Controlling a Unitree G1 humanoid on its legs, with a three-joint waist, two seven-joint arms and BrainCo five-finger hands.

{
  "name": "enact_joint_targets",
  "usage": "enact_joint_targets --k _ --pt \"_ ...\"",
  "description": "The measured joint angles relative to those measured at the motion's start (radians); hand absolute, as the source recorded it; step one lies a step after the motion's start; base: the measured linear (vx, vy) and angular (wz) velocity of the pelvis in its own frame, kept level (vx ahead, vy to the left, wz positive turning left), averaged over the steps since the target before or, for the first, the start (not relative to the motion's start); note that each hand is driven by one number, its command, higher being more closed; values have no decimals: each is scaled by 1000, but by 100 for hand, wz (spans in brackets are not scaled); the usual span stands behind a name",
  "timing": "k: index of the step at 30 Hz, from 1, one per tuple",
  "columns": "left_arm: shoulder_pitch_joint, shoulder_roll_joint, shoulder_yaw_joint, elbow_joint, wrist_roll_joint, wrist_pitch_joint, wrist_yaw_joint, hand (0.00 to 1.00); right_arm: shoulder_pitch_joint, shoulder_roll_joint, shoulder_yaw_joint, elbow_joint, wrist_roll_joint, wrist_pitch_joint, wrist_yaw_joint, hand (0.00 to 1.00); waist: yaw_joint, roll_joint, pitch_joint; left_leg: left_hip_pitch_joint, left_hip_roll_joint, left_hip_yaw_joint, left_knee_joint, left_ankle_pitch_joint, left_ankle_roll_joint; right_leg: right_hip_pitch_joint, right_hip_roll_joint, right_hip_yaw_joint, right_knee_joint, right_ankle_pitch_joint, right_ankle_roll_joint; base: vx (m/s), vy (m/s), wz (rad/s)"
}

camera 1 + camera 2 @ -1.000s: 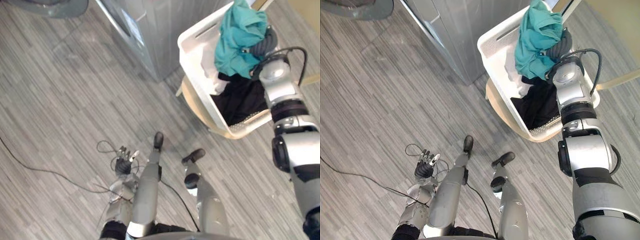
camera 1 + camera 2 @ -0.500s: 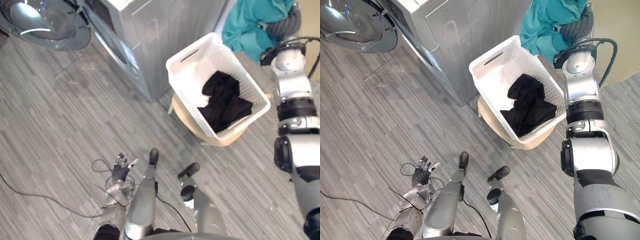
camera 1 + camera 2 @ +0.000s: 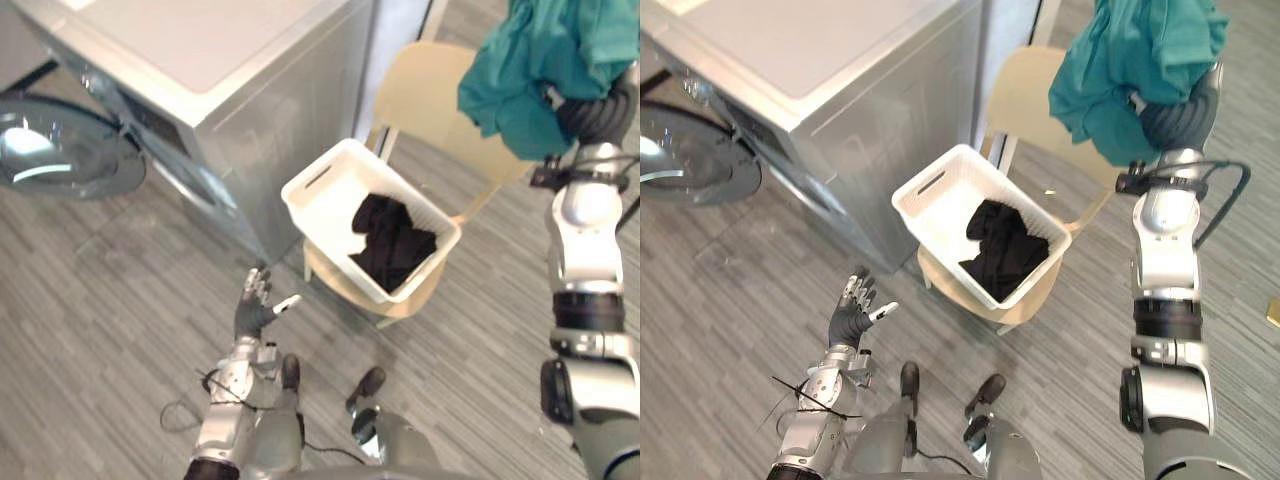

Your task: Pick up the laundry basket with both hands and put the clothes into the washing machine.

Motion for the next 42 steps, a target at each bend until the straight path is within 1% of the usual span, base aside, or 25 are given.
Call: enact_joint_targets --k 1,3,4,5,6,8,9,10,11,12,14,15,18,21,23,26,29,30,32,34,36,39,40,41,42 --pt "2 6 -4 -49 16 -3 -1 0 41 23 -2 -52 0 -2 9 100 -16 1 -14 17 1 12 0 -7 -6 12 3 13 -7 2 2 76 36 -25" --pt "-3 30 -24 -116 29 -12 -2 0 104 39 -4 -122 1 -6 25 100 -27 6 -31 42 3 35 1 -16 -5 28 7 32 -13 3 4 67 36 -33" --pt "-10 43 -38 -146 34 -21 -10 0 144 43 -12 -151 3 -18 49 100 -34 13 -54 48 3 45 1 -20 -5 31 9 44 -20 5 7 71 38 -29" --pt "-12 45 -41 -158 35 -24 -18 0 153 46 -14 -157 4 -21 59 100 -39 16 -61 51 2 49 0 -21 -5 32 10 47 -21 6 8 87 44 -20" --pt "-24 51 -59 -181 34 -33 -27 0 171 56 -16 -181 12 -21 78 100 -55 28 -69 69 1 60 0 -26 -5 46 10 56 -25 8 11 97 66 -27" --pt "-40 64 -73 -203 32 -37 -53 0 196 59 -15 -216 27 -23 112 100 -66 39 -79 95 1 87 0 -39 -5 59 11 81 -26 12 10 74 63 -35" --pt "-50 68 -82 -207 23 -39 -72 0 215 59 -14 -242 43 -29 134 100 -76 45 -91 105 0 96 0 -47 -5 64 14 94 -30 13 13 59 49 -32" --pt "-66 76 -103 -207 8 -39 -81 0 237 59 -13 -275 51 -38 147 100 -79 48 -107 108 0 108 0 -52 -5 65 17 106 -41 18 17 72 57 -25" --pt "-69 77 -105 -207 4 -39 -84 0 239 59 -13 -278 53 -39 150 100 -79 48 -108 109 0 110 0 -52 -5 65 18 108 -42 19 18 62 43 -32" --pt "-100 85 -127 -206 -32 -38 -107 0 259 60 -11 -316 70 -43 178 100 -85 50 -112 124 0 129 0 -59 -6 71 21 127 -47 29 14 53 40 -29" --pt "-131 93 -158 -206 -65 -38 -120 0 275 60 16 -338 91 -43 204 100 -107 55 -117 145 0 140 1 -67 -6 93 24 136 -59 32 15 47 43 -21" --pt "-144 98 -167 -204 -76 -37 -132 0 283 60 21 -345 102 -45 218 100 -111 57 -118 150 0 143 1 -69 -6 95 24 139 -59 32 15 27 35 -14" --pt "-214 127 -209 -194 -127 -36 -175 0 323 61 70 -378 181 -50 280 100 -128 63 -126 159 -2 173 1 -76 -6 95 29 171 -76 43 22 8 38 -26" --pt "-277 142 -240 -154 -149 -30 -193 0 343 61 106 -379 245 -53 330 100 -133 72 -132 165 -4 200 1 -83 -5 94 33 196 -92 52 27 -2 36 -27" --pt "-306 148 -257 -131 -164 -28 -197 0 346 58 124 -379 270 -53 347 100 -141 79 -136 168 -4 207 1 -85 -6 94 34 206 -93 53 28 5 31 -18" --pt "-354 152 -272 -95 -163 -22 -198 0 348 45 157 -379 321 -53 391 100 -163 86 -140 174 -2 223 1 -89 -10 92 38 220 -95 53 27 17 29 -14" --pt "-420 151 -274 -49 -163 -14 -192 0 367 1 191 -379 363 -53 424 100 -168 88 -141 172 -3 232 1 -91 -9 92 41 230 -111 64 27 11 27 -9" --pt "-440 150 -273 -36 -162 -13 -189 0 372 -6 202 -379 369 -51 433 100 -168 89 -140 171 -4 236 1 -91 -9 91 42 234 -115 70 21 11 44 -10" --pt "-475 142 -271 0 -162 -8 -171 0 382 -15 223 -379 377 -38 447 100 -170 94 -141 172 -4 239 1 -92 -9 91 42 237 -115 71 21 11 42 -5" --pt "-505 127 -269 30 -164 -5 -148 0 385 -23 250 -379 405 -34 463 100 -172 99 -141 172 -4 239 1 -92 -9 90 42 237 -115 71 20 15 44 -1" --pt "-518 114 -266 47 -166 0 -141 0 388 -23 257 -379 425 -33 483 100 -173 99 -141 171 -4 238 1 -92 -9 90 43 237 -115 71 20 12 43 1" --pt "-532 99 -261 60 -235 11 -131 0 407 -24 289 -379 458 -30 503 100 -170 100 -141 171 -4 234 1 -92 -9 91 42 234 -116 71 20 7 44 3" --pt "-539 97 -261 71 -254 13 -132 0 412 -24 294 -379 463 -27 503 100 -169 100 -141 170 -4 232 1 -92 -9 92 42 232 -116 71 20 2 60 9" --pt "-544 94 -261 84 -296 15 -131 0 415 -24 306 -379 470 -14 503 100 -170 102 -141 169 -5 226 1 -92 -8 93 40 226 -116 71 20 0 50 9" --pt "-544 94 -261 84 -304 16 -132 0 415 -24 312 -379 472 -12 503 100 -170 102 -141 168 -5 224 1 -92 -8 93 40 224 -116 71 20 0 59 9"
